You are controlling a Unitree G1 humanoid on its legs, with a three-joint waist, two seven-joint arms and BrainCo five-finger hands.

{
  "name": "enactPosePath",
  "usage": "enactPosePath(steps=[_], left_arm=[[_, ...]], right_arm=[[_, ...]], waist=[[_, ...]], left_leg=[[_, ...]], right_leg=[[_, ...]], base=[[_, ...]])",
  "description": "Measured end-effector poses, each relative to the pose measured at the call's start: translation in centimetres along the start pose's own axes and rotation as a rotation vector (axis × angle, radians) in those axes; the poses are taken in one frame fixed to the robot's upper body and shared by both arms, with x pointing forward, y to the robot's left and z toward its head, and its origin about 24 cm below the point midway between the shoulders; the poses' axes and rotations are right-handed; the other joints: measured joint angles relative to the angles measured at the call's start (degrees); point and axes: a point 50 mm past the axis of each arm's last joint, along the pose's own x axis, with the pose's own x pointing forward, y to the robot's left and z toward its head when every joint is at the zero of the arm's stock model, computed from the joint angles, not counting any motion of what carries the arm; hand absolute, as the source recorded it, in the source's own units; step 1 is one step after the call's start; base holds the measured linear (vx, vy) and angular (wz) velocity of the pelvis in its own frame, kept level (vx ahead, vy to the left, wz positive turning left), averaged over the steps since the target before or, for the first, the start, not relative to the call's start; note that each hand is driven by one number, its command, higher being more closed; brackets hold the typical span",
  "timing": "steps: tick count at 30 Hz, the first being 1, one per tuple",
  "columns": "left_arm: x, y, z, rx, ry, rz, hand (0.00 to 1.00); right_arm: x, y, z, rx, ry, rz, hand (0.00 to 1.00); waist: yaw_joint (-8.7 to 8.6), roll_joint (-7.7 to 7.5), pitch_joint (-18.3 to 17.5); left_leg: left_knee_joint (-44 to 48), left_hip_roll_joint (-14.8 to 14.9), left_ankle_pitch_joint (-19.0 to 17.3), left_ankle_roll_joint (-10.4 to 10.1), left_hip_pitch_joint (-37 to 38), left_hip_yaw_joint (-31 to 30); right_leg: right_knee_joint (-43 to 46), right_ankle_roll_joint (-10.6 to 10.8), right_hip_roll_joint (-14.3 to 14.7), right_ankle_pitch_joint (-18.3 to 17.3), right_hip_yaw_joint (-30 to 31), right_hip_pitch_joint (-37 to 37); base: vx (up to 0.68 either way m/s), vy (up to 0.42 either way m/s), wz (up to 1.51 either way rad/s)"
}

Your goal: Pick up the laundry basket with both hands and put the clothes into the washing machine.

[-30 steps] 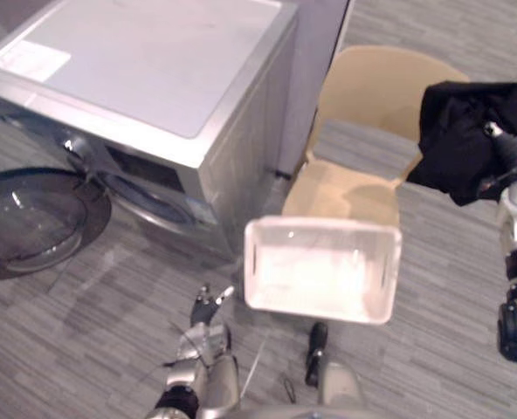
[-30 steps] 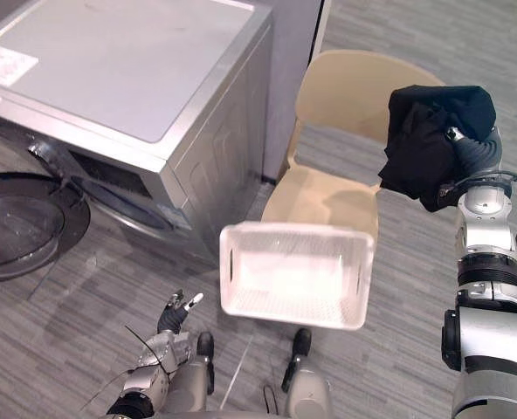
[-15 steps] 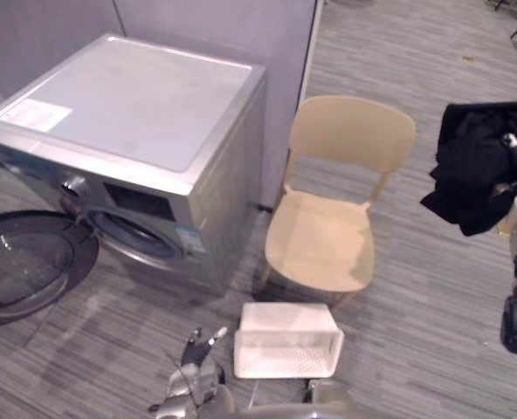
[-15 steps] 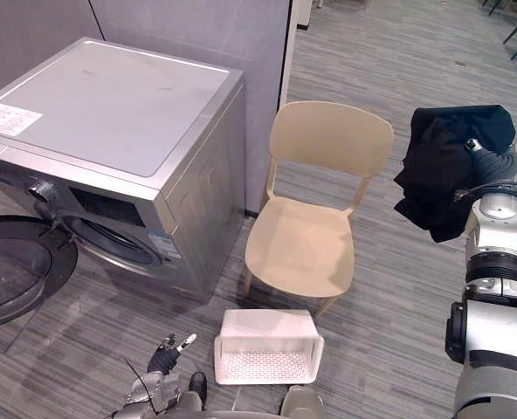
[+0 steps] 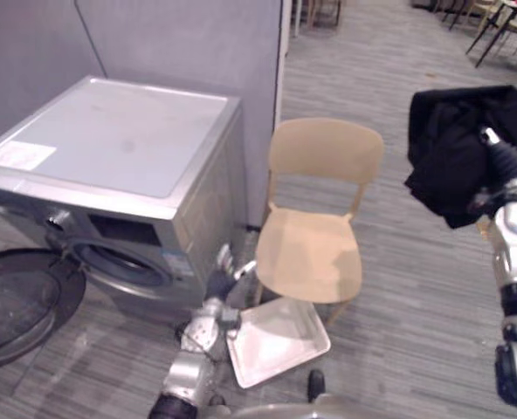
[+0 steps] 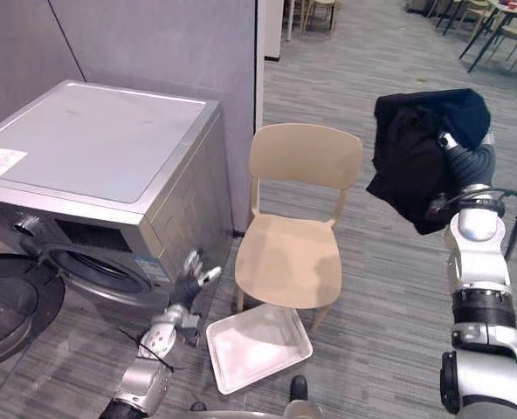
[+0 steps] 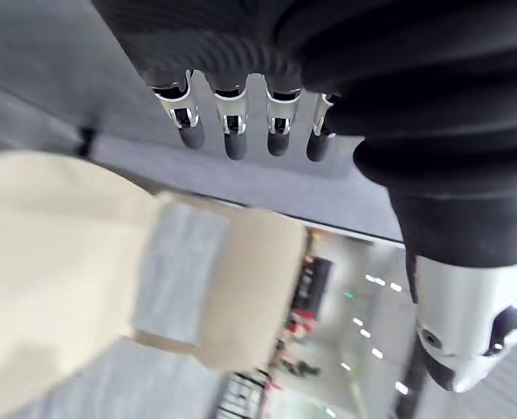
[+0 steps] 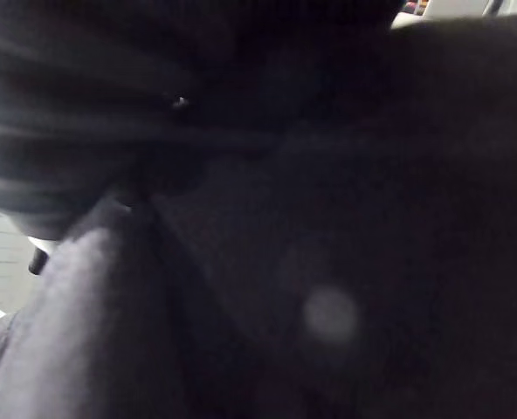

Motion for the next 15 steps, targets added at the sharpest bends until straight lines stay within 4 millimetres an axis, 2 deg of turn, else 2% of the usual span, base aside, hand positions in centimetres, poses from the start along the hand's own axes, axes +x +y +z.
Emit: enactPosePath(steps=[2,6,8,13,15], left_arm=[[1.0,-1.3,2.8,-0.026,-0.118,-0.086,0.00],[2.5,-2.8,5.4,-0.038,-0.221,-0.170,0.00],[3.6,-4.3,7.3,-0.042,-0.280,-0.237,0.00],[5.5,-6.9,10.1,0.008,-0.379,-0.353,0.00],[6.6,-7.7,10.5,0.031,-0.372,-0.379,0.00]], right_arm=[[-0.8,1.0,0.8,0.028,-0.050,0.055,1.00],[-1.8,2.5,1.7,0.064,-0.106,0.137,1.00],[-2.3,3.7,2.6,0.097,-0.146,0.203,1.00],[-3.6,6.9,4.0,0.194,-0.205,0.324,1.00],[-4.1,7.9,4.7,0.226,-0.227,0.369,1.00]], waist=[[-0.04,0.30,-0.62],[-0.39,0.39,-2.06],[-0.62,0.25,-2.42],[-1.94,-0.07,-3.79],[-2.02,-0.14,-3.81]], left_leg=[[-0.06,-0.01,-0.39,0.26,0.81,1.13],[-0.82,0.11,-0.53,0.08,2.22,2.75],[-1.13,0.05,-0.62,-0.03,2.95,3.82],[-1.68,-0.02,-0.61,-0.05,3.66,5.35],[-1.86,-0.04,-0.61,-0.07,4.06,6.01]], right_leg=[[-0.14,0.13,0.13,0.04,1.16,0.16],[-0.22,0.24,0.49,0.06,2.73,0.17],[-0.31,0.44,0.61,0.15,3.81,0.14],[-0.36,0.34,0.83,0.24,5.38,-0.39],[-0.52,0.30,0.95,0.39,6.01,-0.42]], base=[[-0.03,0.013,-0.22],[-0.02,0.006,-0.22],[-0.03,0.009,-0.22],[-0.01,0.004,-0.15],[-0.01,-0.001,-0.19]])
